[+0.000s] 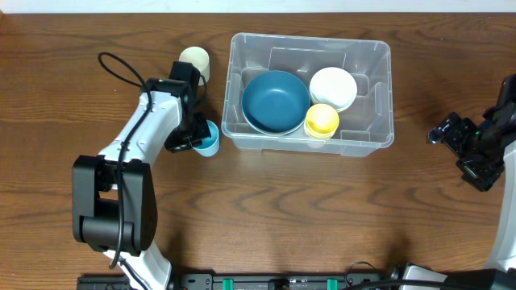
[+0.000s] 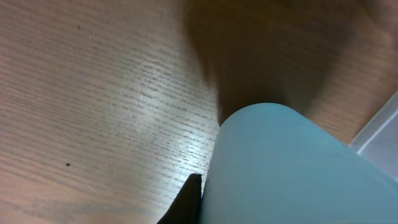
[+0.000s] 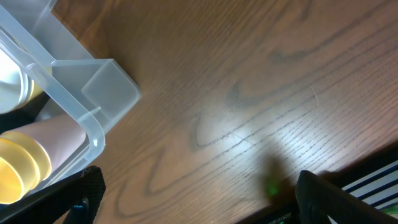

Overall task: Pack container
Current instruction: 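Lower the blue cup onto the table left of the bin and release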

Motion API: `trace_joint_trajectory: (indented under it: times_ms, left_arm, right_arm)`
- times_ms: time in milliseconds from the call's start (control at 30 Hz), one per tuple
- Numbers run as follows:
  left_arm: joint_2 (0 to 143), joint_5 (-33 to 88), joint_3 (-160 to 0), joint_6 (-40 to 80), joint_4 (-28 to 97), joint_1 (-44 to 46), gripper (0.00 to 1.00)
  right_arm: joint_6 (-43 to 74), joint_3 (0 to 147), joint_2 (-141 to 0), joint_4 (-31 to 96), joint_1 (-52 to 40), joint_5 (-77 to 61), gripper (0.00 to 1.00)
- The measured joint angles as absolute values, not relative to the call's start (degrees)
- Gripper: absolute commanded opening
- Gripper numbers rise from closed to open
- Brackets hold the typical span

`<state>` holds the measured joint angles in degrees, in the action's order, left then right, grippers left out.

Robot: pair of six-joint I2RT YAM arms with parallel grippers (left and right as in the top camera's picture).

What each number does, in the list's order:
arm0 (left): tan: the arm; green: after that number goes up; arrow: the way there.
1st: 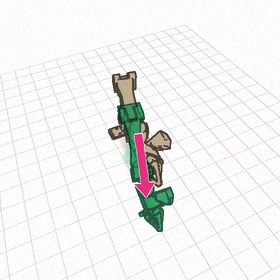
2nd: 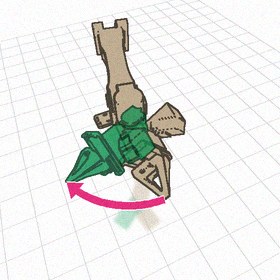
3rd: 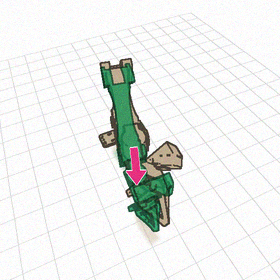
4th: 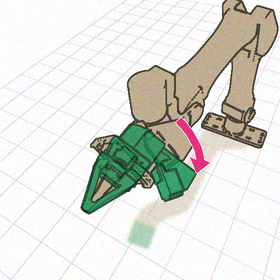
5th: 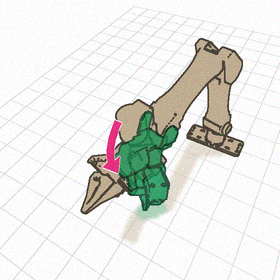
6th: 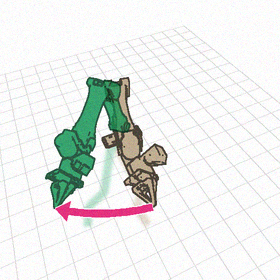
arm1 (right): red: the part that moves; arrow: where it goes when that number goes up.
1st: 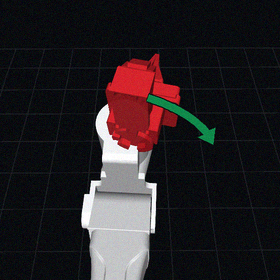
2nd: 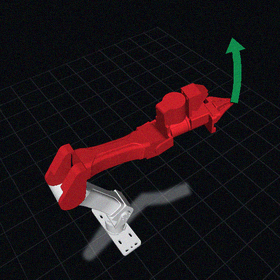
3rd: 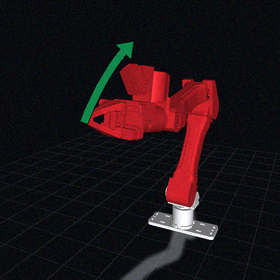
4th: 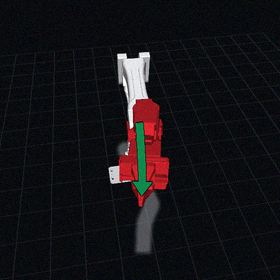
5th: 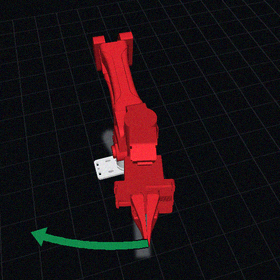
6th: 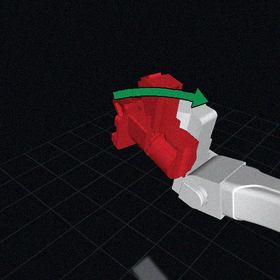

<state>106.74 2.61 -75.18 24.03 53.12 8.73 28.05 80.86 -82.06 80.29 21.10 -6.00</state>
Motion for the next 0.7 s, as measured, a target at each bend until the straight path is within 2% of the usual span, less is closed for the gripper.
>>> trace_joint_trajectory:
  times_ms: [133, 700]
  left_arm:
    - [106.74, 2.61, -74.91, 24.18, 53.04, 8.71, 0.29]
    - [104.55, 2.63, -79.64, 22.02, 53.08, 8.71, 0.48]
  right_arm:
    - [28.05, 80.86, -82.06, 80.29, 21.10, -6.00, 0.99]
    - [28.03, 80.86, -82.06, 80.29, 21.10, -6.00, 0.99]
